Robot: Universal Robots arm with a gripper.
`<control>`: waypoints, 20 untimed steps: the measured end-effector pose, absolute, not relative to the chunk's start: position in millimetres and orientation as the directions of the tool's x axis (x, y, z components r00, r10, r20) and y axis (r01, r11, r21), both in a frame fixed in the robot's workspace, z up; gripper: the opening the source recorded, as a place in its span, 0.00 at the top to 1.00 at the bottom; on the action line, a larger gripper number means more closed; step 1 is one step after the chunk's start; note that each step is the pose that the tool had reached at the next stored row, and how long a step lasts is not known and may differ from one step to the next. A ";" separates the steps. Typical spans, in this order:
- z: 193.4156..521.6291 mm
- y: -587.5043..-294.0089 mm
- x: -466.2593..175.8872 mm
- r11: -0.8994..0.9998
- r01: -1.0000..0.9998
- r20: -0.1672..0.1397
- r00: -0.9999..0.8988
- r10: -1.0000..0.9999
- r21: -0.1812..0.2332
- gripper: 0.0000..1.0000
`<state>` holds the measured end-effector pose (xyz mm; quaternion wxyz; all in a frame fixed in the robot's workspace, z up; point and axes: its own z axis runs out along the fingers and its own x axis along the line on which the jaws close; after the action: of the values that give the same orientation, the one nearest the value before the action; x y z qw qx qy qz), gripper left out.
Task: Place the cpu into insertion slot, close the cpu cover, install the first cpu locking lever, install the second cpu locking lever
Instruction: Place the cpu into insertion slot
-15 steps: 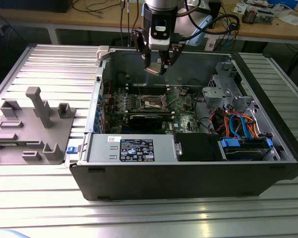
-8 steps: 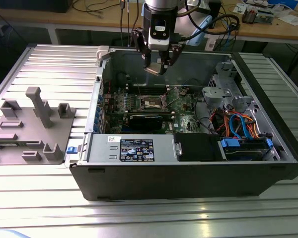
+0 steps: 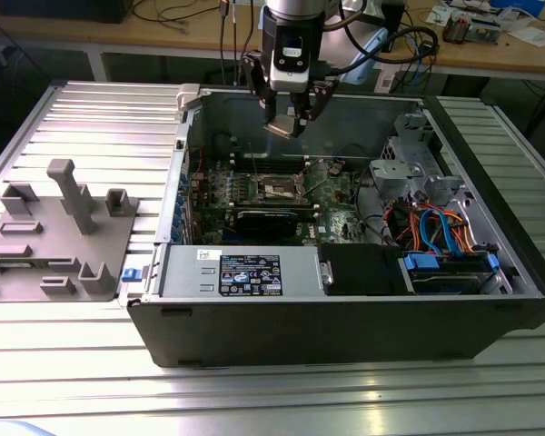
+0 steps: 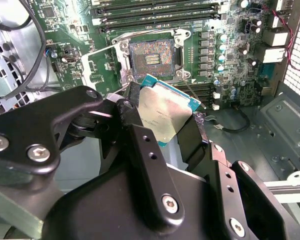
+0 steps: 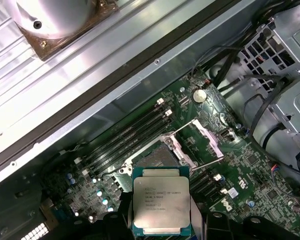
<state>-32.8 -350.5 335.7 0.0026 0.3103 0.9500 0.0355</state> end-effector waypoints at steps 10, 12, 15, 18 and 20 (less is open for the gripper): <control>335.7 -350.5 -32.8 0.799 0.598 0.017 -0.801 0.598 0.069 0.46; 335.7 -350.5 -32.8 0.798 0.599 0.017 -0.800 0.600 0.069 0.46; 335.7 -350.5 -32.8 0.796 0.602 0.017 -0.798 0.602 0.069 0.46; 335.7 -350.5 -32.8 0.794 0.604 0.017 -0.797 0.604 0.069 0.46; 335.7 -350.5 -32.8 0.793 0.605 0.017 -0.796 0.606 0.069 0.46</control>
<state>-32.8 -350.5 335.7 0.0030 0.3196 0.9469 0.0355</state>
